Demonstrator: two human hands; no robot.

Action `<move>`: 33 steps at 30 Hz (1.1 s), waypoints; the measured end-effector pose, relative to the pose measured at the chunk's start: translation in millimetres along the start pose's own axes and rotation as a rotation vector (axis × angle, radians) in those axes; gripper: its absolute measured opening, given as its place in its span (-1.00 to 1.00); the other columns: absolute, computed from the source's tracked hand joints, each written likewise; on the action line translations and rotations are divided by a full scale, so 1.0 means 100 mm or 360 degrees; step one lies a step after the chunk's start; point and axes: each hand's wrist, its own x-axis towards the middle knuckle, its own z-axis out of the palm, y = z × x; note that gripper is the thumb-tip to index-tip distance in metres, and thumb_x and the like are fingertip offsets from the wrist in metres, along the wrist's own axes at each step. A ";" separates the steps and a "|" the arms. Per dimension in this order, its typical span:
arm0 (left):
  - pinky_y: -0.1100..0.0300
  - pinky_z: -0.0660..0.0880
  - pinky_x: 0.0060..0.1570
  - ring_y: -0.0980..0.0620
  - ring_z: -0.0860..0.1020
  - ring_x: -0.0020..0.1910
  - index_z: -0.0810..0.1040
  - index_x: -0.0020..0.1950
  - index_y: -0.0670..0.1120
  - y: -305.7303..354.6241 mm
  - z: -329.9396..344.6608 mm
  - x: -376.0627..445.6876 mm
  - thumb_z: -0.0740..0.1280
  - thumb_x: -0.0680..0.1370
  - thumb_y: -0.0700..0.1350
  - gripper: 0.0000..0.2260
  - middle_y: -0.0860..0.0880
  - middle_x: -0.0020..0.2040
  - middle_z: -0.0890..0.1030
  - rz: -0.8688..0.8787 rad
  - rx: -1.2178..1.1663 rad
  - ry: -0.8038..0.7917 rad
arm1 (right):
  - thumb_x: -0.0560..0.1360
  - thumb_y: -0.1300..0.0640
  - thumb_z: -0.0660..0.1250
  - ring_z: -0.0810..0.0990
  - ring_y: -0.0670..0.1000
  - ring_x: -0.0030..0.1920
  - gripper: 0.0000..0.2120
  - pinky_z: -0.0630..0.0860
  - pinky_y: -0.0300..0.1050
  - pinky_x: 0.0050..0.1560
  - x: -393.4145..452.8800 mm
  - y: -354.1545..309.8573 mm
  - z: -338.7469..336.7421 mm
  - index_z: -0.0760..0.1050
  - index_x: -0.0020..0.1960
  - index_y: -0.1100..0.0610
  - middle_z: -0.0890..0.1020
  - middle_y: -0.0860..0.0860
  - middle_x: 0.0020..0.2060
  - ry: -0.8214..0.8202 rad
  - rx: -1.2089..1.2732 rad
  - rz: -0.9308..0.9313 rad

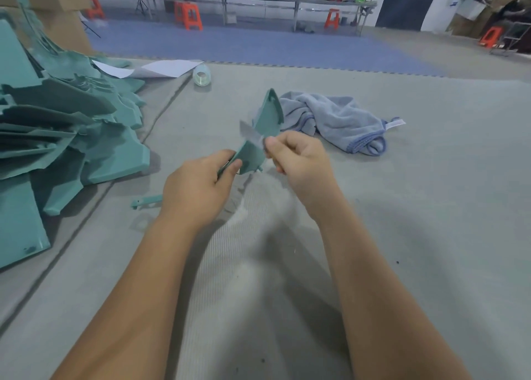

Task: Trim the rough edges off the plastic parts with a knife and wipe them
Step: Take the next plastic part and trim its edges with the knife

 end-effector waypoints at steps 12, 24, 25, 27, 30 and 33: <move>0.15 0.32 -0.44 -0.08 0.44 -0.39 0.53 -0.09 0.01 -0.02 0.09 -0.08 0.03 0.58 0.19 -0.62 0.07 -0.48 0.40 -0.0060 0.0009 0.0094 | 0.57 0.13 0.31 0.29 -0.15 -0.48 -0.69 0.21 -0.26 -0.42 0.10 0.01 0.10 0.44 -0.35 0.06 0.35 -0.14 -0.56 0.0194 -0.0360 -0.0059; 0.21 0.23 -0.48 0.01 0.37 -0.46 0.48 -0.18 0.00 -0.02 0.11 -0.11 0.05 0.59 0.16 -0.65 0.06 -0.51 0.38 -0.0009 0.0037 0.0150 | 0.57 0.21 0.31 0.27 -0.13 -0.42 -0.73 0.23 -0.21 -0.34 0.04 -0.02 -0.02 0.52 -0.31 0.18 0.35 -0.11 -0.50 -0.0084 -0.0139 -0.0115; 0.21 0.24 -0.47 0.00 0.38 -0.44 0.50 -0.17 0.01 -0.02 0.11 -0.11 0.05 0.59 0.17 -0.65 0.07 -0.50 0.39 -0.0008 0.0036 0.0148 | 0.57 0.21 0.31 0.27 -0.13 -0.42 -0.74 0.23 -0.19 -0.34 0.03 0.00 0.01 0.52 -0.28 0.26 0.35 -0.09 -0.49 -0.0142 -0.0236 -0.0142; 0.22 0.24 -0.46 -0.01 0.39 -0.42 0.49 -0.17 0.01 -0.01 0.11 -0.13 0.05 0.59 0.17 -0.66 0.07 -0.49 0.40 -0.0008 0.0030 0.0141 | 0.58 0.20 0.31 0.27 -0.10 -0.40 -0.73 0.23 -0.15 -0.33 0.03 0.04 0.05 0.50 -0.25 0.33 0.35 -0.03 -0.47 -0.0152 -0.0332 -0.0162; 0.18 0.25 -0.46 -0.02 0.39 -0.42 0.43 -0.19 0.02 -0.01 0.11 -0.15 0.07 0.60 0.15 -0.69 0.06 -0.48 0.39 0.0008 0.0006 0.0127 | 0.59 0.18 0.29 0.28 -0.10 -0.39 -0.73 0.23 -0.13 -0.29 0.09 0.04 0.03 0.49 -0.28 0.18 0.35 -0.07 -0.46 -0.0047 -0.0234 -0.0088; 0.15 0.28 -0.45 -0.02 0.39 -0.43 0.39 -0.22 0.04 0.00 0.09 -0.16 0.11 0.63 0.10 -0.73 0.06 -0.49 0.38 0.0025 -0.0009 0.0103 | 0.60 0.14 0.27 0.28 -0.15 -0.41 -0.69 0.27 -0.23 -0.31 0.20 0.00 -0.06 0.47 -0.32 0.00 0.36 -0.19 -0.51 0.0115 -0.0067 0.0050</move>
